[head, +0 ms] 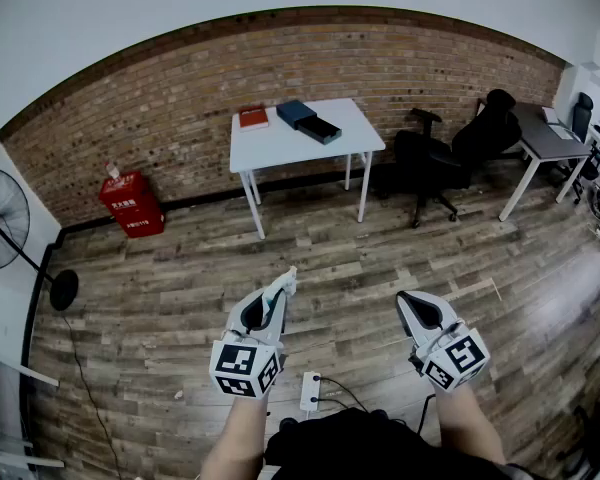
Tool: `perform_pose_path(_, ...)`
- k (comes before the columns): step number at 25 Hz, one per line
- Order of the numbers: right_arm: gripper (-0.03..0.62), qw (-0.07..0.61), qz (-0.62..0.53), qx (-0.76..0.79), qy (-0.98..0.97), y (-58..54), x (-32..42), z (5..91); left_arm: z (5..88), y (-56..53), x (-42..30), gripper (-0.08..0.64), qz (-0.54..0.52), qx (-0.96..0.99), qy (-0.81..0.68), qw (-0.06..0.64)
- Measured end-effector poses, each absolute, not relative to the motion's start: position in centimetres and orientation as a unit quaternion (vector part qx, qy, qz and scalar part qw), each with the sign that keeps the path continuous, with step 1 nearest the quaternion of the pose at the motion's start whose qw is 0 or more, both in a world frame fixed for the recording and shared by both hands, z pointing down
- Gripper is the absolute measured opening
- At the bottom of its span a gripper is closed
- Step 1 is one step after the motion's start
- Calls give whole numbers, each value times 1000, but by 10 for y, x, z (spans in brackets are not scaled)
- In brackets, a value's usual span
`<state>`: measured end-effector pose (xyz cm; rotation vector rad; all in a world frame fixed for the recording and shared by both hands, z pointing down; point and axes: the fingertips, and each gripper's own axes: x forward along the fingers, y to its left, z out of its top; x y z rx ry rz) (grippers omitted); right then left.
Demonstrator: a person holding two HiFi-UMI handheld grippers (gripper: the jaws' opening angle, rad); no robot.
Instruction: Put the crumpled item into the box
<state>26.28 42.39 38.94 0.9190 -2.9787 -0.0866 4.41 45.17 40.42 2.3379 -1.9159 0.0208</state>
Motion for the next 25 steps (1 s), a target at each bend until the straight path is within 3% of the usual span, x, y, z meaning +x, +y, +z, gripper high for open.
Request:
perform_pose_path(10,-2,29,-14,269,-963,447,234,406,415,472,30,66,-5,769,-635,73)
perform_pose_path(25,0,66,42,190,-979,520,84,446,457,547,-89,66,-3,757,-642,121)
